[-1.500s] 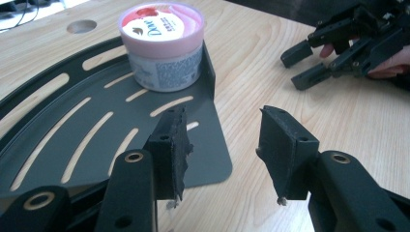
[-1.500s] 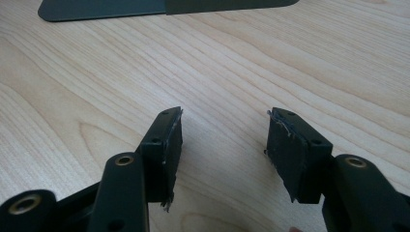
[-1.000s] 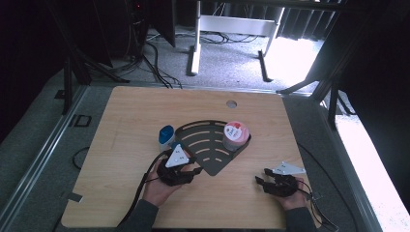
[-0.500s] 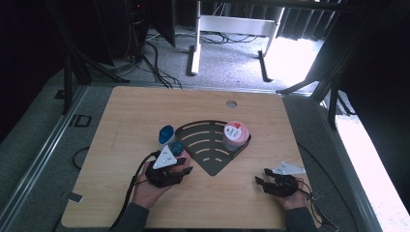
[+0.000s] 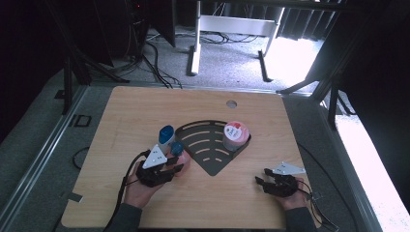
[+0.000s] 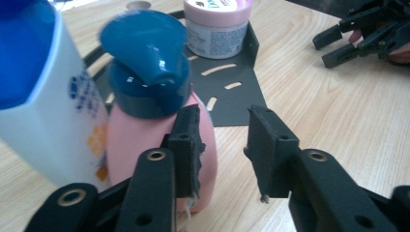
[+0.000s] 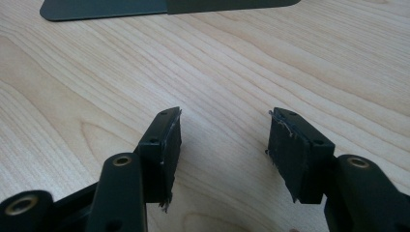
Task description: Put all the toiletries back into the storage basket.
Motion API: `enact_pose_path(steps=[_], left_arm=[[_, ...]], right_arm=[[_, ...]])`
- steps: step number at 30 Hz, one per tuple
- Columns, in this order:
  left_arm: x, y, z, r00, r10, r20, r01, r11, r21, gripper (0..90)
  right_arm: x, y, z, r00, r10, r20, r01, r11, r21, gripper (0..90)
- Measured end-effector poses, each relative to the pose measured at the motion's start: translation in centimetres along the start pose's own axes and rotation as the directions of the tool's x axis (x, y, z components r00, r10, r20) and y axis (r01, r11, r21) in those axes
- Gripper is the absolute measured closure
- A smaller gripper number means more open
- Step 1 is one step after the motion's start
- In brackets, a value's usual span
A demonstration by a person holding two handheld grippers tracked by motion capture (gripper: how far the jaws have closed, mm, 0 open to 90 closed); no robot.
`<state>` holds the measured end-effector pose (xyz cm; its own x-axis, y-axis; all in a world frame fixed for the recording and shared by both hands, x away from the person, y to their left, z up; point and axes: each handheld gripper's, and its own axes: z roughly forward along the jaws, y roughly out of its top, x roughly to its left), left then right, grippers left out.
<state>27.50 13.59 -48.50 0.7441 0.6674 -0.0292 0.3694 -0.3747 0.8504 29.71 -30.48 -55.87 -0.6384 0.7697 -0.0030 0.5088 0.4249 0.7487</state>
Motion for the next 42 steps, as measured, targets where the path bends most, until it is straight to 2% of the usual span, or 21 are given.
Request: enact_pose_path(steps=[12, 20, 28, 32, 42], left_arm=[[0.8, -0.1, -0.8, 0.9989, -0.015, -0.045, 0.015, 0.9999, -0.008, 89.5], [1.3, 0.1, -1.7, 0.9973, -0.030, -0.067, 0.028, 0.9994, -0.021, 89.9], [2.0, 0.5, -2.9, 0.9943, -0.044, -0.097, 0.039, 0.9975, -0.059, 89.9], [1.9, 0.8, -3.3, 0.9946, -0.042, -0.095, 0.034, 0.9963, -0.080, 89.9], [1.3, 1.1, -3.1, 0.9968, -0.021, -0.077, 0.014, 0.9961, -0.087, 89.9]], right_arm=[[0.0, 0.0, 0.0, 1.0000, 0.000, 0.000, 0.000, 1.000, 0.000, 45.1], [0.0, 0.0, 0.0, 1.0000, -0.001, 0.000, 0.001, 1.000, 0.000, 45.0], [0.0, 0.0, 0.0, 1.0000, -0.002, 0.000, 0.002, 1.000, 0.000, 45.0], [0.0, 0.0, 0.0, 1.0000, -0.002, 0.000, 0.002, 1.000, 0.000, 45.0], [0.0, 0.0, 0.0, 1.0000, -0.001, -0.001, 0.001, 1.000, 0.000, 44.8]])
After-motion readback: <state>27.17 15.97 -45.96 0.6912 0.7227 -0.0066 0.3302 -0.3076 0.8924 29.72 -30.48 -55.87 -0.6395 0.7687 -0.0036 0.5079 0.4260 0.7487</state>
